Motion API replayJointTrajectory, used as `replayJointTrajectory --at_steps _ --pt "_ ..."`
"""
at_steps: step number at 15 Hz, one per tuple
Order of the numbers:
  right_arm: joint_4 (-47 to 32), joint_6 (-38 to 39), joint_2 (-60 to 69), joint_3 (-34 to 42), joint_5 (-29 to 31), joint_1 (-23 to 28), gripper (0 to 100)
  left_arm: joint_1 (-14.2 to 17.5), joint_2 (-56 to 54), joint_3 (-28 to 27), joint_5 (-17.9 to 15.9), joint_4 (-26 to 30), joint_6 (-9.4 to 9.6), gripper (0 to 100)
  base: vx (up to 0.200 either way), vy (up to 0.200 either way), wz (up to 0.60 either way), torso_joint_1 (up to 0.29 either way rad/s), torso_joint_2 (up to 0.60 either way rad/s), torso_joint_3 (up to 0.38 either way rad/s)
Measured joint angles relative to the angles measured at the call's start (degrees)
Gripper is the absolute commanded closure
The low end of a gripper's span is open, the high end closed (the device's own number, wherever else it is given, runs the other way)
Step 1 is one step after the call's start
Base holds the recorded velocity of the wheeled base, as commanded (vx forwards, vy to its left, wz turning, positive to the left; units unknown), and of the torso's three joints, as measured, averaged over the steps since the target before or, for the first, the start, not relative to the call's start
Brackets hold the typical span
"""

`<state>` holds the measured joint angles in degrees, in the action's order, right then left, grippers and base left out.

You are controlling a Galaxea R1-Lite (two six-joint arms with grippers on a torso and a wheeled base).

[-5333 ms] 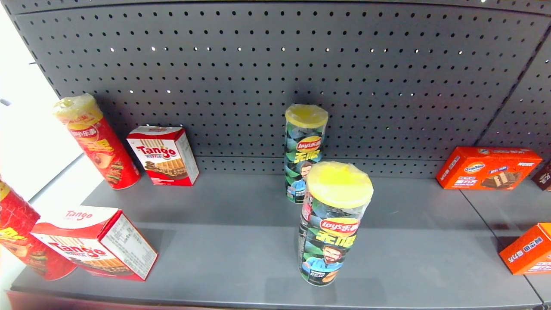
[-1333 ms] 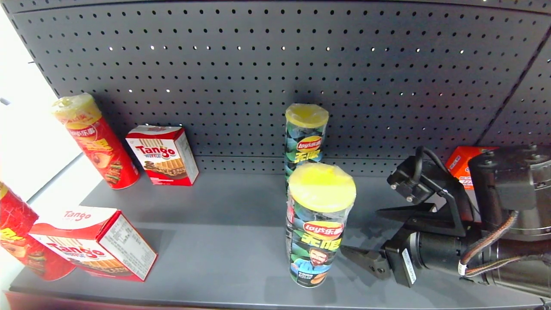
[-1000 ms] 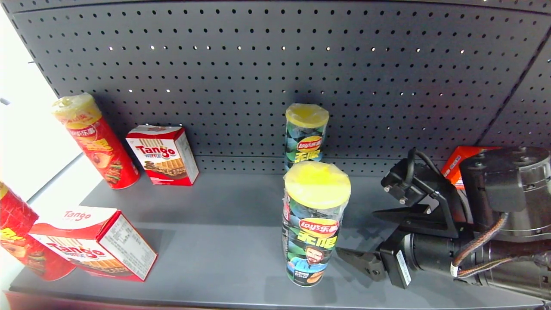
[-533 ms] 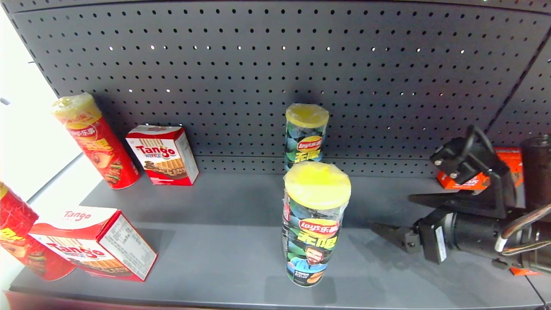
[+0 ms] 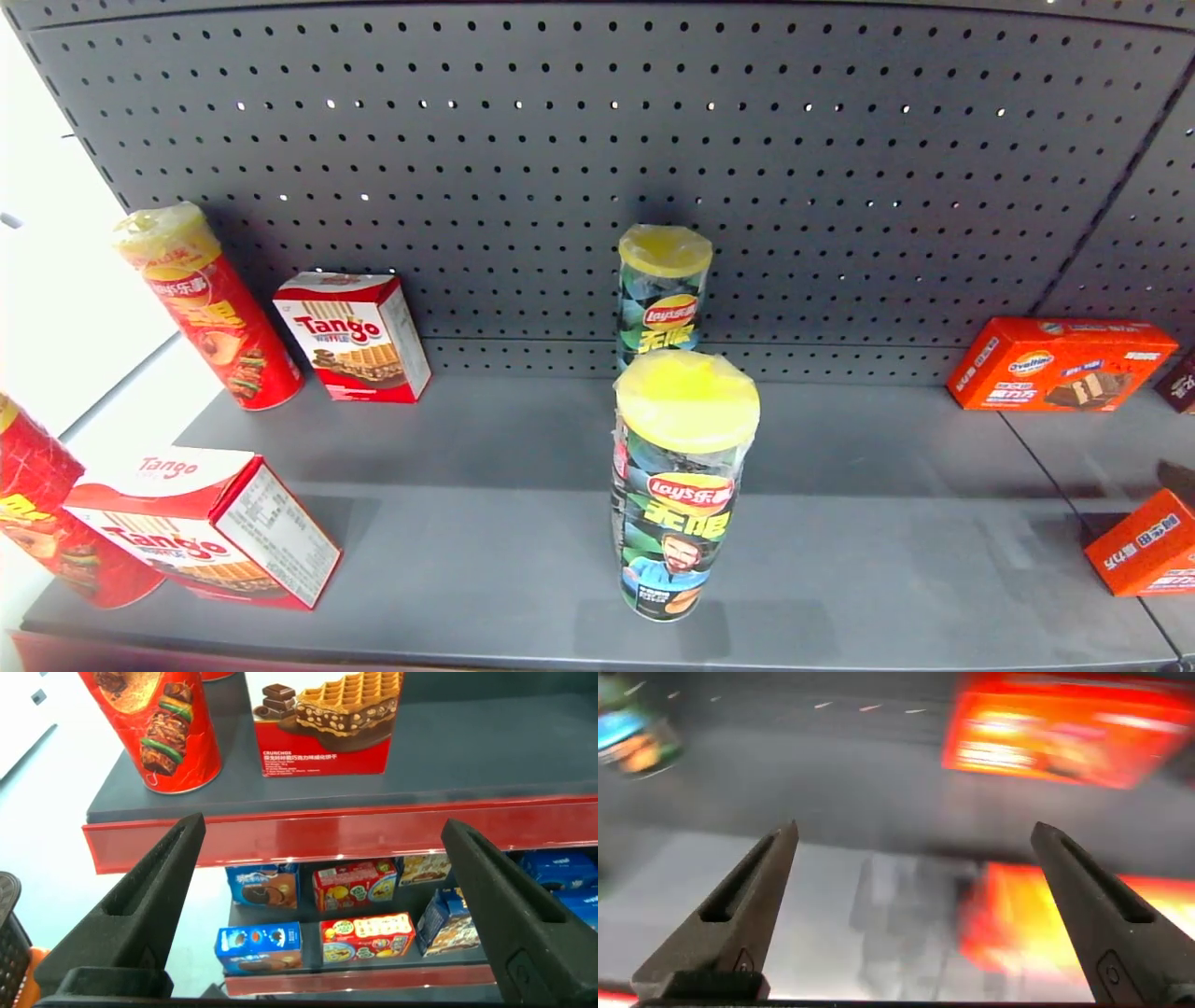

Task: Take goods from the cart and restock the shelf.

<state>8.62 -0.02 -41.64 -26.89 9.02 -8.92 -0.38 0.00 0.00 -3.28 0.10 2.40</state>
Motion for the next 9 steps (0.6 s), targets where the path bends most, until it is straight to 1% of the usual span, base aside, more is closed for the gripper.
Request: replayJointTrajectory --at_steps 1,3,5,7,9 --pt "-0.2 -0.22 5.92 3.8 -0.46 3.23 0 -0.02 0.0 0.0 -0.13 0.0 0.16 0 0.0 0.0 0.0 0.0 0.0 0.0" --pt "-1.21 -1.28 16.85 10.63 -1.5 7.22 0 0.02 0.0 0.0 -0.11 -0.1 0.28 0 0.0 0.0 0.0 0.0 0.0 0.0" --pt "-4.22 -2.02 27.56 17.08 -1.63 9.06 0 0.11 0.0 0.0 -0.09 -0.15 0.33 0 0.0 0.0 0.0 0.0 0.0 0.0" --pt "-5.18 -2.16 35.12 23.83 -1.96 9.47 0 0.2 0.0 0.0 -0.06 -0.15 0.33 0 0.0 0.0 0.0 0.0 0.0 0.0" --pt "-8.29 -2.08 38.86 26.12 -10.3 9.63 0 0.2 0.0 0.0 -0.11 -0.1 0.3 0 0.0 0.0 0.0 0.0 0.0 0.0"
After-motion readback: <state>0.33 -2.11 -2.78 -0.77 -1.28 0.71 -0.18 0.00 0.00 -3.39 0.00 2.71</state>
